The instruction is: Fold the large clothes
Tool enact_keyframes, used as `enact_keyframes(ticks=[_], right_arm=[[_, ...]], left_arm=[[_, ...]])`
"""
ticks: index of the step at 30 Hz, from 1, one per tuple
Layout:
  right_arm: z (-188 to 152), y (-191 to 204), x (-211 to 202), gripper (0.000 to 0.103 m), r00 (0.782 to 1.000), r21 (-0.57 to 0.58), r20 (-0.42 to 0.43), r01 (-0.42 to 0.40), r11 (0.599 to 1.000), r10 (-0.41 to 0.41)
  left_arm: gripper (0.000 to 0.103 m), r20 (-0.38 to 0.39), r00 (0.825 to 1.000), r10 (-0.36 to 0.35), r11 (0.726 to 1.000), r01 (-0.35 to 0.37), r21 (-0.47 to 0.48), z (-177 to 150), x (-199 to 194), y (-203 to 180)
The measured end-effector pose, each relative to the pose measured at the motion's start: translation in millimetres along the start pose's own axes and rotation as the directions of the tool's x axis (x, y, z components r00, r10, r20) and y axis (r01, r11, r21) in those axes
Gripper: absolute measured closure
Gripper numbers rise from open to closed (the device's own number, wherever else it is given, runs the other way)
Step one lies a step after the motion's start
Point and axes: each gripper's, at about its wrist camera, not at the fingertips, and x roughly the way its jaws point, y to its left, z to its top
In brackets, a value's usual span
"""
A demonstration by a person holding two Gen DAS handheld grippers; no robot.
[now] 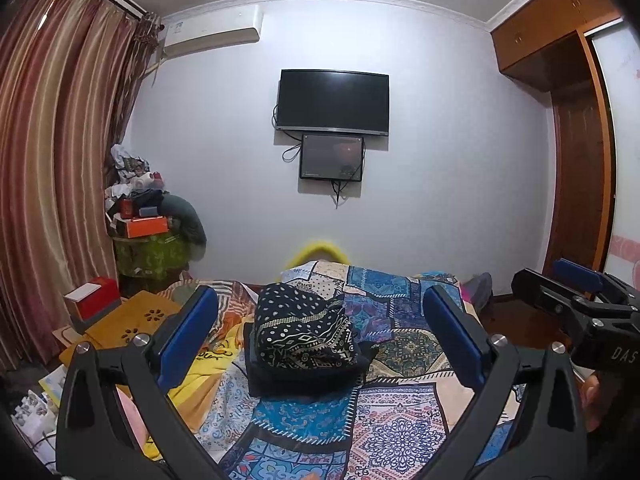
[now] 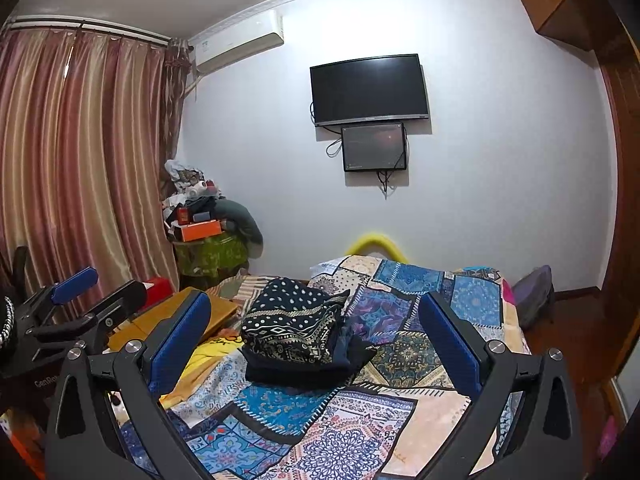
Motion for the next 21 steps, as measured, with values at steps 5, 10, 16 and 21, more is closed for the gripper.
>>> enact_keyframes(ticks=[5,10,16,21], right_arm=[[0.6,0.1,1.4,0.0,1.0,0.003,-0.003,-0.002,1.0,0.002],[1.2,0.4,2.2,0.0,1.0,0.001,-0.003,0.0,1.0,0.0],[0.5,0.5,3.4,0.0,1.0,0.007,-0.009,-0.003,1.0,0.003],[-0.9,1.1,5.6,0.0,1.0,0.004,-0.015,-0.005,1.0,0.005]], left_arm=[[0.0,-0.005,1.0,-0.004,1.0,0.004,0.001,0.1,0.8,-0.3],[0.0,-0.009,1.0,0.005,1.0,-0.005,0.002,-0.6,2.4,-0.8],[0.0,-0.023,1.0,0.01,1.0,-0.01,-0.001,-2.2,6.0,0.0],[0.0,-0.027,1.0,0.005,1.0,-0.006,-0.009,-3.9,5.8,1.9]])
